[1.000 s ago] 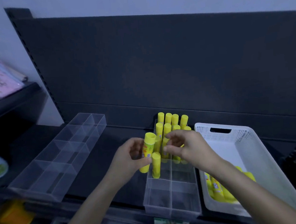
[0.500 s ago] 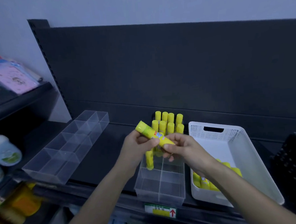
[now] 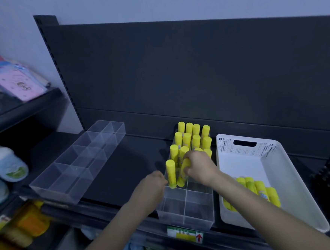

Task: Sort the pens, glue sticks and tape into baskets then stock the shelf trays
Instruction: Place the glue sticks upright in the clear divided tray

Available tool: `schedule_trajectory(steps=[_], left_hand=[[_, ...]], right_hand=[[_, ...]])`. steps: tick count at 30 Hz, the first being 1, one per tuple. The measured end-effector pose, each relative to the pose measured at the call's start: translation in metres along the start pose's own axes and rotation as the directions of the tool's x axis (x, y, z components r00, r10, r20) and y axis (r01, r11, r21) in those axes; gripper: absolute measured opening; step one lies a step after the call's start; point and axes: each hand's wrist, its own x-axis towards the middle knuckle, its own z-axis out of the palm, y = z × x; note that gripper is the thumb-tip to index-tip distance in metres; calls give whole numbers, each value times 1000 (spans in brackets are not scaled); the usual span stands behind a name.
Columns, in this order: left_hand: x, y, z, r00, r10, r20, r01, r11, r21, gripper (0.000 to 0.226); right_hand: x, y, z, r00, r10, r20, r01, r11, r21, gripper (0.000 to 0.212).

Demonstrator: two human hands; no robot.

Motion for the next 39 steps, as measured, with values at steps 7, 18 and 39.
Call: schedule_trajectory(steps=[7, 18, 39], left_hand=[[-3, 2, 0, 1000, -6, -11, 6, 1000, -4, 31], [1, 41, -24, 997, 45, -66, -50, 995, -82, 40], [84, 210, 58, 839, -304, 451, 231, 950, 210, 89]], right_hand=[[2, 2, 14, 1000, -6, 7, 6, 1000, -7, 26], [-33, 40, -35, 994, 38, -100, -26, 993, 116, 33], [-91, 154, -50, 863, 454, 220, -402, 882, -245, 29]])
